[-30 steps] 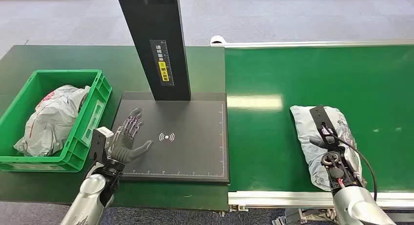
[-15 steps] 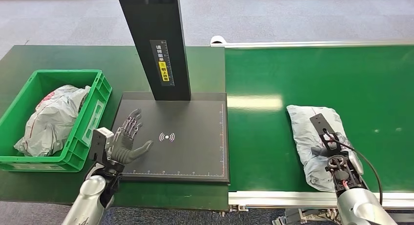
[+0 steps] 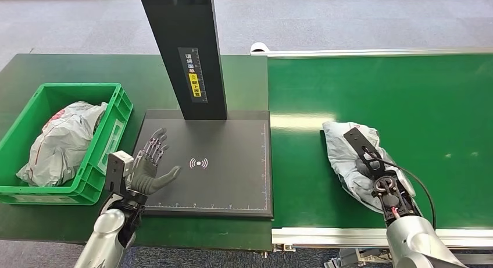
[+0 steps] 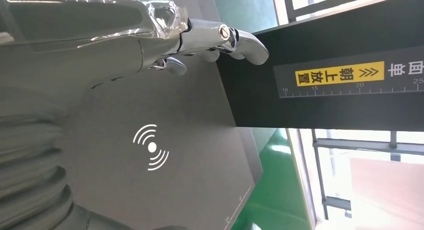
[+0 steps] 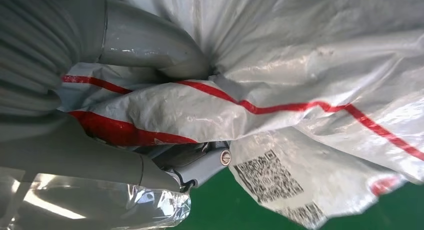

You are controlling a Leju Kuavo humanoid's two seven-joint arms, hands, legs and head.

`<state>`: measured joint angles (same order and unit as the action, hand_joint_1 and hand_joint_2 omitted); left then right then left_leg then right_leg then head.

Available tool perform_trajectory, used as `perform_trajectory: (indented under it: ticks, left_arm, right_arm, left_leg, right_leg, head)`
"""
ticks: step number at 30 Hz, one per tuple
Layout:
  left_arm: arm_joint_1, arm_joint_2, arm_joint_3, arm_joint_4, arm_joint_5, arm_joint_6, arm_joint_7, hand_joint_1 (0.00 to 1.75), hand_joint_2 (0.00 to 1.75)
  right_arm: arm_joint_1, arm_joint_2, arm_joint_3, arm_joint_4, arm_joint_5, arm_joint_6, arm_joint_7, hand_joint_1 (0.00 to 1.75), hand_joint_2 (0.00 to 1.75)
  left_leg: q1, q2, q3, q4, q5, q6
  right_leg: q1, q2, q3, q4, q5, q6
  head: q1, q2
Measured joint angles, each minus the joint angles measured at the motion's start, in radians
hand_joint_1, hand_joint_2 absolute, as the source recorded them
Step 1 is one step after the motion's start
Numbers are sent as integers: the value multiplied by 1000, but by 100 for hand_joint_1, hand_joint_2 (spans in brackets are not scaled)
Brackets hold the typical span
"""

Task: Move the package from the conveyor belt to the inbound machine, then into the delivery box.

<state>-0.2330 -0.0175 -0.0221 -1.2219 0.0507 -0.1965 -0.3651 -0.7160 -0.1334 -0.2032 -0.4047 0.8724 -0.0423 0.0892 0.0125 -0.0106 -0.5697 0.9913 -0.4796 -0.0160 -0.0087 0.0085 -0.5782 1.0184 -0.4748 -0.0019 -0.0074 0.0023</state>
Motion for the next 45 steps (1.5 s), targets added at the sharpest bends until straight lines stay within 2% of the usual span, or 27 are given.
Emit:
perform_trajectory:
  ticks: [5, 11, 13, 17, 20, 23, 26, 30, 36, 42, 45]
  left_arm:
    - [9, 0, 3, -12, 3, 0, 1, 0, 175]
    - [17, 2, 7, -22, 12, 0, 0, 0, 175]
    - [24, 3, 8, -30, 15, 5, -3, 0, 175]
    - [39, 6, 12, -58, 22, 41, -18, 0, 175]
    - [41, 7, 23, -75, 36, 69, -34, 0, 175]
    - [35, 11, 27, -81, 45, 89, -49, 0, 175]
    - [25, 15, 26, -81, 52, 101, -59, 0, 175]
    - [17, 18, 26, -76, 54, 106, -68, 0, 175]
    - [9, 21, 25, -71, 57, 117, -79, 0, 175]
    - [-28, 21, 20, -47, 63, 126, -81, 0, 175]
    - [-38, 21, 20, -38, 65, 127, -81, 0, 175]
  right_arm:
    - [-3, 26, -17, -26, -35, -5, -91, 175, 175]
    - [-6, 46, -29, -56, -56, -19, -143, 175, 175]
    - [-5, 53, -35, -75, -83, -52, -204, 175, 175]
    - [8, 83, -49, -171, -213, -117, -403, 175, 175]
    - [40, 116, -54, -288, -372, -40, -536, 175, 175]
    - [82, 144, -29, -404, -514, 104, -594, 175, 175]
    - [114, 162, 38, -484, -573, 190, -609, 175, 175]
    - [135, 177, 123, -533, -610, 250, -616, 175, 175]
    - [145, 189, 239, -546, -577, 312, -602, 175, 175]
    - [116, 217, 494, -436, -384, 268, -505, 175, 175]
    - [102, 231, 592, -376, -350, 244, -488, 175, 175]
  left_leg:
    - [0, 0, 0, 0, 0, 0]
    - [0, 0, 0, 0, 0, 0]
    - [0, 0, 0, 0, 0, 0]
    - [0, 0, 0, 0, 0, 0]
    - [0, 0, 0, 0, 0, 0]
    - [0, 0, 0, 0, 0, 0]
    - [0, 0, 0, 0, 0, 0]
    - [0, 0, 0, 0, 0, 0]
    - [0, 1, 0, 0, 0, 0]
    - [1, 1, 0, 0, 0, 0]
    - [1, 1, 0, 0, 0, 0]
  right_leg:
    - [0, 0, 0, 0, 0, 0]
    - [0, 0, 0, 0, 0, 0]
    - [0, 0, 0, 0, 0, 0]
    - [0, 0, -1, 0, 0, 0]
    - [0, 0, -1, 0, 0, 0]
    - [0, 0, -1, 0, 0, 0]
    - [0, 0, -1, 0, 0, 0]
    - [0, 0, -1, 0, 0, 0]
    - [0, 0, -1, 0, 0, 0]
    - [1, 0, -1, 0, 0, 0]
    - [1, 0, -1, 0, 0, 0]
  head:
    - [0, 0]
    - [0, 0]
    - [0, 0]
    - [0, 0]
    - [0, 0]
    - [0, 0]
    - [0, 0]
    - [0, 0]
    - [0, 0]
    - [0, 0]
    - [0, 0]
